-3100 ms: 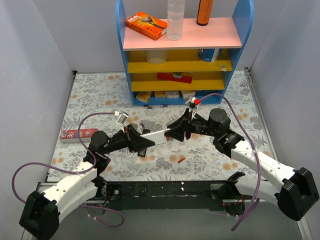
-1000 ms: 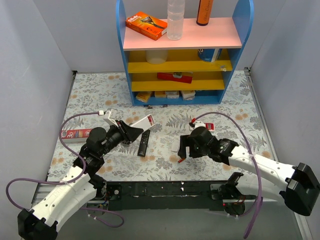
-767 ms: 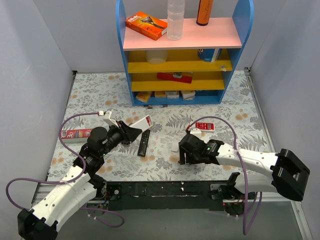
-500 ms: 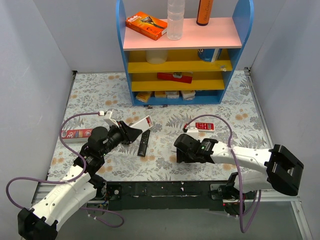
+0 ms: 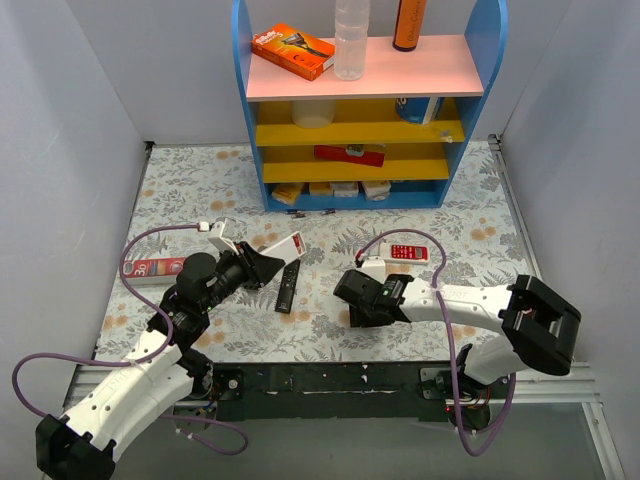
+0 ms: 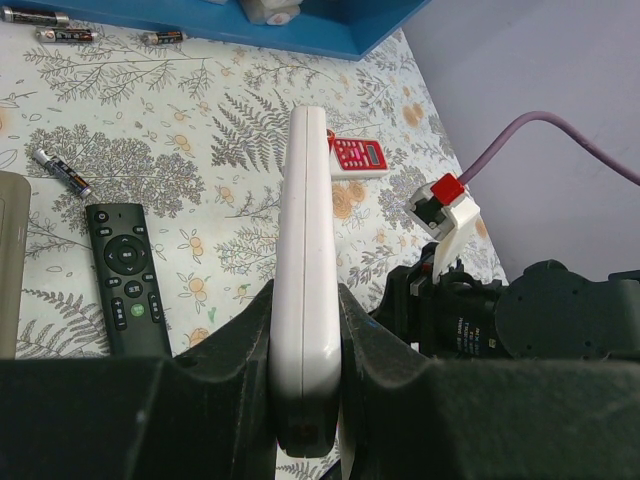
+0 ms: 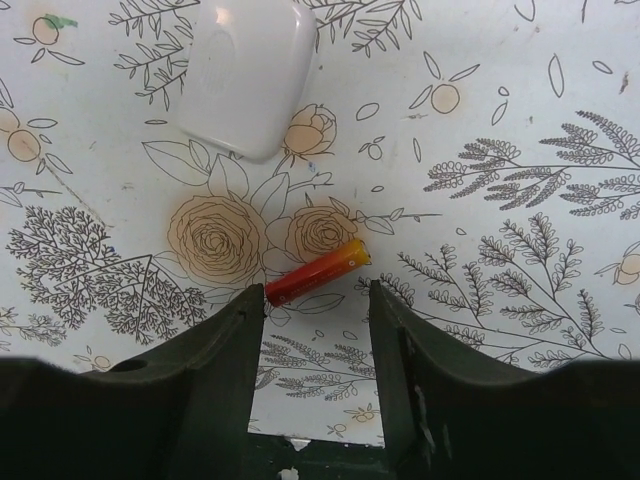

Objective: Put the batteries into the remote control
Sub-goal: Pick up the battery from the center of the board.

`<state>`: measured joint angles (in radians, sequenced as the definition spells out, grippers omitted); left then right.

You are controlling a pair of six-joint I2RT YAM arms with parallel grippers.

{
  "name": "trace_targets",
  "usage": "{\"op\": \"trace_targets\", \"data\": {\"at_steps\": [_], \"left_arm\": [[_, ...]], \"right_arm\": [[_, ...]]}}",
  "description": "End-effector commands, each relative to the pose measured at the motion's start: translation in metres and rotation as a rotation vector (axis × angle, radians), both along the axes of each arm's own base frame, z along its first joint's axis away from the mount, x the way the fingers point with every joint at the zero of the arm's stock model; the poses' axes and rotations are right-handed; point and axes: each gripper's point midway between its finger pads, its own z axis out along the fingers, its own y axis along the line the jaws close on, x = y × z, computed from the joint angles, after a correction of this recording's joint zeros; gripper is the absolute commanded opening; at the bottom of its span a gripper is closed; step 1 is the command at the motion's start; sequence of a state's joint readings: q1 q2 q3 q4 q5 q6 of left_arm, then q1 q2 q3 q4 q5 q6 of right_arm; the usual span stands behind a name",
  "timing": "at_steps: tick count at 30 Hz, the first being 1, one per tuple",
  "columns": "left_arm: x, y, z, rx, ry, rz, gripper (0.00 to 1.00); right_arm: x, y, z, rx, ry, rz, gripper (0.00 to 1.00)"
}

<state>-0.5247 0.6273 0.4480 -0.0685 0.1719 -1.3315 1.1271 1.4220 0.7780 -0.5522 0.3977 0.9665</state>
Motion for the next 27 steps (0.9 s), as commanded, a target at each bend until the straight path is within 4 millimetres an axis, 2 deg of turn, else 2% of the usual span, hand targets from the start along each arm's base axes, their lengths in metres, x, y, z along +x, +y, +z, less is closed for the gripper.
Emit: {"op": "trace_targets", "data": {"at_steps": [1, 8, 15, 22, 26, 27], "left_arm": [[0.001, -0.001, 0.006, -0.014, -0.023, -0.004, 0.0], [0.0, -0.002, 0.004, -0.017, -0.017, -0.011, 0.0], [-0.002, -0.005, 0.005, -0.027, -0.017, -0.027, 0.0], [-0.012, -0.018, 0.001, -0.105, -0.013, -0.107, 0.0], [-0.018, -0.026, 0.0, -0.173, -0.029, -0.16, 0.0], [-0.023, -0.029, -0.006, -0.189, -0.007, -0.181, 0.0]], "right_arm": [[0.007, 0.01, 0.005, 0.002, -0.023, 0.001, 0.52], [0.006, 0.007, -0.001, -0.024, -0.016, 0.009, 0.45], [0.006, 0.002, -0.004, -0.032, -0.032, 0.05, 0.27], [-0.001, -0.008, -0.012, -0.057, -0.014, 0.095, 0.2], [-0.003, -0.015, -0.013, -0.076, -0.014, 0.102, 0.07], [-0.002, -0.017, -0.013, -0.084, -0.02, 0.105, 0.05]]}}
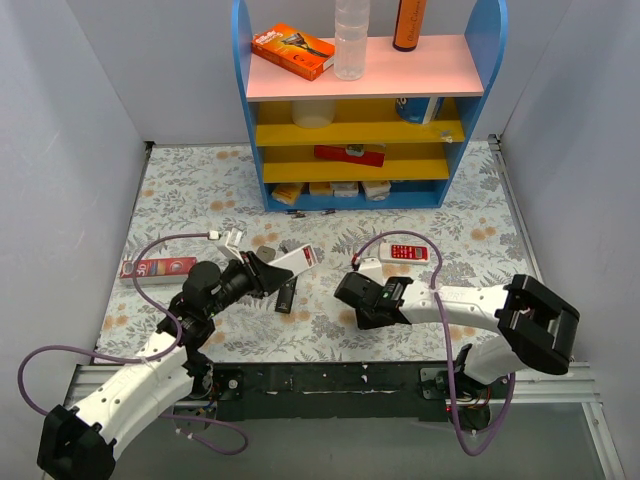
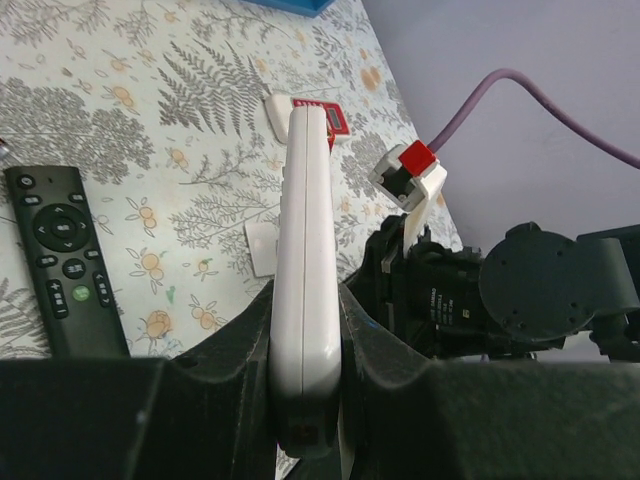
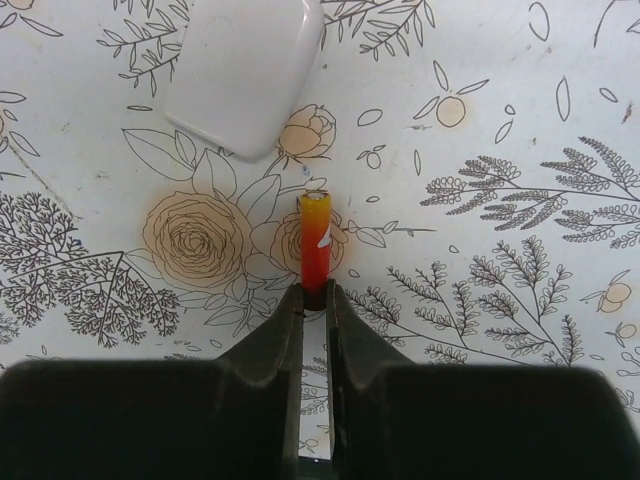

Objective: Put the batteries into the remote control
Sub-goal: Pick up the battery from the center of the board.

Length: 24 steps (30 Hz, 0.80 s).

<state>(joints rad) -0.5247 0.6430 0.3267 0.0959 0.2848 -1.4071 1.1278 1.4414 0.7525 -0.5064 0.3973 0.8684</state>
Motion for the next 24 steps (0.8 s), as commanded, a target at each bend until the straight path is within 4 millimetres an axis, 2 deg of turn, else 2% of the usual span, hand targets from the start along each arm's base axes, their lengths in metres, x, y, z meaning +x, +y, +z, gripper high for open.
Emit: {"op": "trace_targets", "data": {"at_steps": [1, 2, 3, 5, 6, 13, 15, 16, 19, 24], "left_arm": [[-0.011, -0.013, 0.014, -0.117, -0.042, -0.087, 0.0], [-0.012, -0.014, 0.018, -0.139, -0.059, -0.096, 0.0], [-0.014, -0.016, 0.012, -0.142, -0.046, -0.109, 0.0], [-0.017, -0.018, 0.014, -0.166, -0.053, -0.128, 0.0], [-0.019, -0.021, 0.01, -0.175, -0.041, -0.147, 0.0], [-0.021, -0.025, 0.002, -0.195, -0.009, -0.173, 0.0], [-0.022, -0.026, 0.001, -0.2, -0.001, -0.175, 0.0], [-0.022, -0.025, 0.0, -0.199, 0.0, -0.175, 0.0], [-0.024, -0.027, 0.002, -0.211, -0.002, -0.193, 0.0], [-0.027, -0.029, 0.006, -0.223, -0.013, -0.215, 0.0]], "right_arm": [[-0.001, -0.013, 0.001, -0.042, -0.018, 0.026, 0.03], [-0.001, -0.011, 0.004, -0.037, -0.022, 0.038, 0.01], [0.0, -0.009, 0.008, -0.031, -0.027, 0.048, 0.01], [0.004, -0.002, 0.023, -0.007, -0.052, 0.088, 0.01], [0.009, 0.007, 0.043, 0.028, -0.087, 0.128, 0.01], [0.024, 0.035, 0.117, 0.161, -0.209, 0.233, 0.01], [0.027, 0.038, 0.132, 0.174, -0.24, 0.255, 0.01], [0.031, 0.043, 0.147, 0.205, -0.263, 0.26, 0.01], [0.033, 0.054, 0.169, 0.249, -0.293, 0.301, 0.01], [0.036, 0.065, 0.189, 0.29, -0.322, 0.326, 0.01]]}}
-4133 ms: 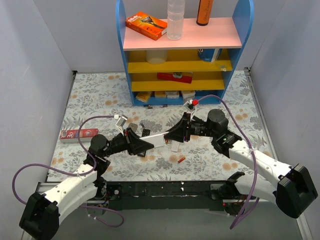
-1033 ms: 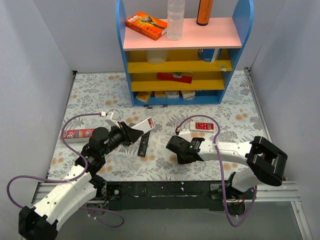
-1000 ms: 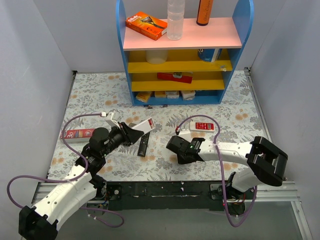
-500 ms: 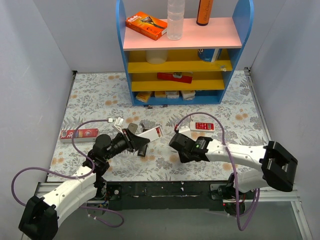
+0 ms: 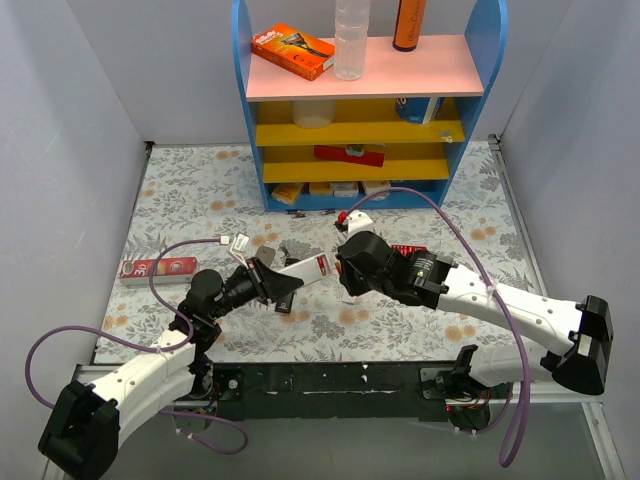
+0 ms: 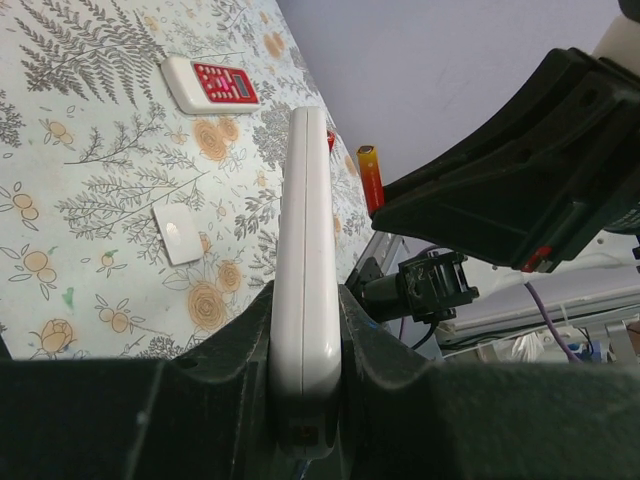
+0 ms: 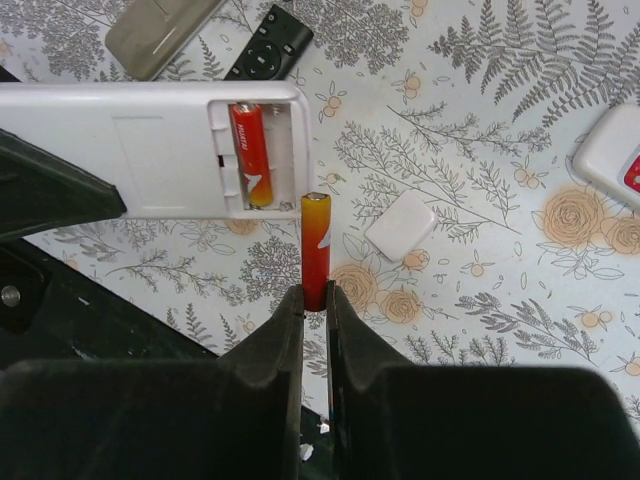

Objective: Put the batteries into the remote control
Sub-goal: Pick up the battery from the center of the board, then load the battery into the remote control.

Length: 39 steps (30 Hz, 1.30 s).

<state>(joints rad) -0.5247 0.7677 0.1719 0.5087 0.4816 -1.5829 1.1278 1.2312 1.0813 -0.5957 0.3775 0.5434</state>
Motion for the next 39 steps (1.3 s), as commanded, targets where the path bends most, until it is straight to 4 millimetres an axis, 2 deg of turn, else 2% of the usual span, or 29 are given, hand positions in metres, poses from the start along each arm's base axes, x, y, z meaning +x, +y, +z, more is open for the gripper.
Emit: {"op": "trace_targets", "data": {"at_steps": [1, 5, 19, 25, 29, 35, 39], "left_arm": [[-0.006, -0.003, 0.012, -0.037, -0.05, -0.04, 0.0], [-0.013, -0.005, 0.017, -0.059, -0.064, -0.078, 0.0], [-0.024, -0.008, 0.029, -0.103, -0.113, -0.135, 0.0], [-0.026, -0.007, 0.03, -0.107, -0.127, -0.144, 0.0], [-0.029, -0.008, 0.032, -0.118, -0.13, -0.157, 0.0], [-0.032, -0.006, 0.036, -0.165, -0.106, -0.153, 0.0], [-0.034, -0.006, 0.041, -0.212, -0.069, -0.161, 0.0]], "right_arm": [[0.003, 0.012, 0.03, 0.046, -0.051, 0.053, 0.01], [0.006, 0.02, 0.038, 0.055, -0.057, 0.066, 0.01], [0.004, 0.028, 0.034, 0.059, 0.01, 0.096, 0.01], [0.0, 0.028, 0.023, 0.028, 0.069, 0.088, 0.01], [0.004, 0.029, 0.03, 0.045, 0.057, 0.077, 0.02], [0.01, 0.032, 0.04, 0.08, 0.021, 0.072, 0.16], [0.009, 0.034, 0.042, 0.084, 0.019, 0.087, 0.2]]}}
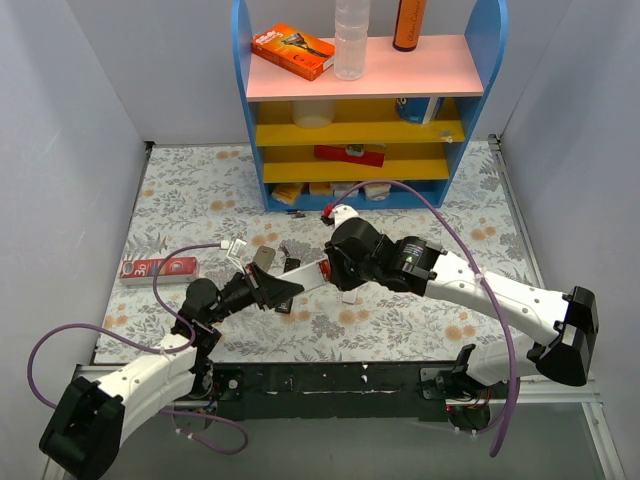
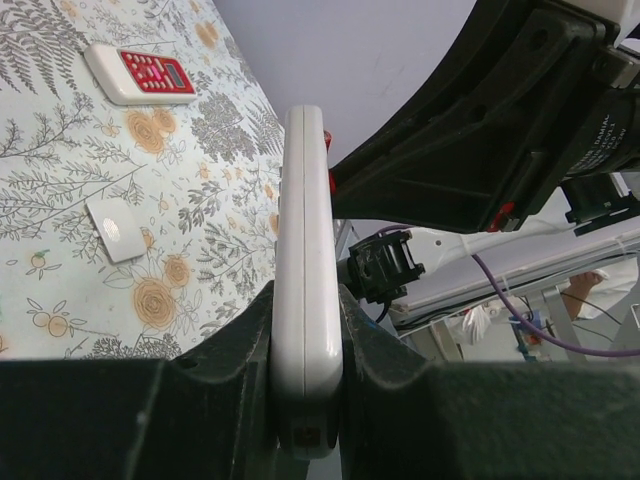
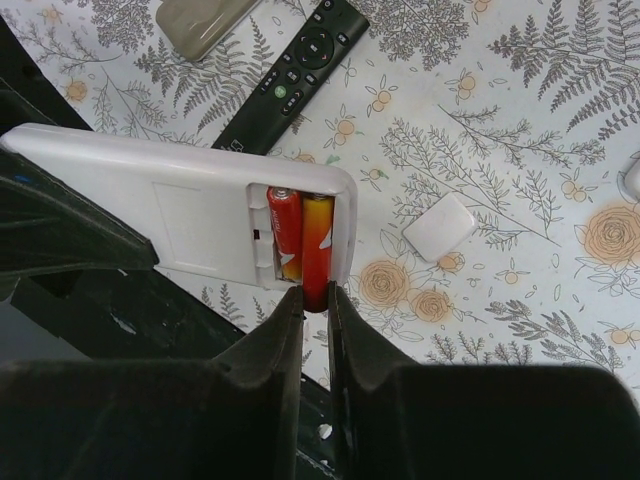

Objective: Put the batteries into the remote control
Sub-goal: Load the battery into the remote control.

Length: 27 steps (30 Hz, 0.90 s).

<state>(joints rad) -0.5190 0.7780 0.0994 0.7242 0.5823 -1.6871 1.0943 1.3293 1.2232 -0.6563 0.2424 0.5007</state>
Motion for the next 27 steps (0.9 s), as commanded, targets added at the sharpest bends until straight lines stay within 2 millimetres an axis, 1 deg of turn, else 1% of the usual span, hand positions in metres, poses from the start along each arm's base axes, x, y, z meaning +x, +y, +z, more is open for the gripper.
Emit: {"op": "trace_targets", "data": {"at_steps": [1, 5, 8, 13, 22, 25, 27], "left_arm": [[-0.014, -0.002, 0.028, -0.105, -0.041, -0.067, 0.0], [-0.015, -0.003, 0.032, -0.129, -0.024, -0.073, 0.0], [-0.013, -0.003, 0.029, -0.133, 0.012, -0.065, 0.0], [-0.011, -0.002, 0.024, -0.137, 0.047, -0.053, 0.0], [-0.008, -0.003, 0.019, -0.125, 0.081, -0.048, 0.0], [-0.008, -0.003, 0.017, -0.124, 0.091, -0.049, 0.0], [-0.008, -0.003, 0.017, -0.128, 0.092, -0.048, 0.0]], "right_arm": [[0.01, 0.01, 0.029, 0.078, -0.052, -0.005, 0.2], [0.01, 0.011, 0.033, 0.078, -0.056, 0.001, 0.28], [0.011, 0.012, 0.039, 0.086, -0.066, 0.004, 0.32], [0.013, 0.012, 0.043, 0.084, -0.074, 0.001, 0.37], [0.018, 0.014, 0.057, 0.1, -0.114, 0.008, 0.45], [0.02, 0.013, 0.065, 0.115, -0.139, 0.01, 0.5], [0.019, 0.014, 0.077, 0.155, -0.166, 0.029, 0.59]]}}
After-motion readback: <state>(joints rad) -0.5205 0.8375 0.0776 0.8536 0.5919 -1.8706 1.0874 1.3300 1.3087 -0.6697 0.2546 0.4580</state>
